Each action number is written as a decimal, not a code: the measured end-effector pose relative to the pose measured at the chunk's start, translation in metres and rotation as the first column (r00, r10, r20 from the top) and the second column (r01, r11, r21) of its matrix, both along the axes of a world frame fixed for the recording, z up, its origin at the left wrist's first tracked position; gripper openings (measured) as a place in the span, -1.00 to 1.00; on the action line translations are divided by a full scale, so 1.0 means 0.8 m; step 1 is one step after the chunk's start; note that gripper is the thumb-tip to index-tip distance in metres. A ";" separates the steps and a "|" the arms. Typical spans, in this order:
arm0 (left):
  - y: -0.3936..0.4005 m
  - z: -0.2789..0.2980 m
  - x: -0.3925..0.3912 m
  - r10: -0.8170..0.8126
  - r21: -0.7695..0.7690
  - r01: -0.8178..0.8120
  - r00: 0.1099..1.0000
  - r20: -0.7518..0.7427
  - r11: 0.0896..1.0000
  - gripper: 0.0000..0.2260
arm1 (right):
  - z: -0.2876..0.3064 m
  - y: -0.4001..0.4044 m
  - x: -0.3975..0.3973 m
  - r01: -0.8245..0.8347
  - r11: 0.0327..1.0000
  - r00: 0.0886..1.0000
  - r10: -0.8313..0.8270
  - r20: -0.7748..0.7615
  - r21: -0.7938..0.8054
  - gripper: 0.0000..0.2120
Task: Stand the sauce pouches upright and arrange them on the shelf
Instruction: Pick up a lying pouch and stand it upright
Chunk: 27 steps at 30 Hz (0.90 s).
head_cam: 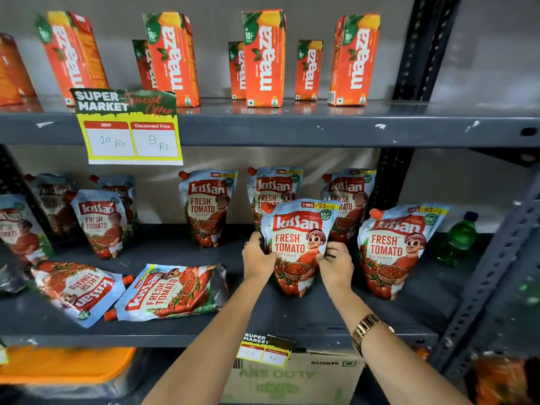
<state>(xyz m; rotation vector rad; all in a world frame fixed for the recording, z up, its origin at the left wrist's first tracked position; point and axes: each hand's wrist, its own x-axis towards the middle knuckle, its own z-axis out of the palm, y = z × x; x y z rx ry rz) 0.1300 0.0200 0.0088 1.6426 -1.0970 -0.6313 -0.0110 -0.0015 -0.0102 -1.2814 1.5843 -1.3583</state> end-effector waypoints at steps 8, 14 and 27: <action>0.033 0.012 0.032 0.145 -0.063 -0.144 0.989 0.013 0.988 -0.72 | 0.000 0.041 0.009 -0.004 0.996 0.989 -0.009 -0.145 -0.093 -0.72; 0.077 0.014 0.081 0.353 -0.125 -0.344 0.934 0.051 0.930 -0.75 | -0.002 0.066 0.044 -0.103 0.987 0.973 0.073 -0.218 -0.126 -0.73; 0.138 -0.022 0.139 0.613 0.211 -0.594 0.789 -0.036 0.776 -0.50 | 0.006 0.060 0.146 -0.360 0.927 0.908 0.322 -0.269 -0.103 -0.81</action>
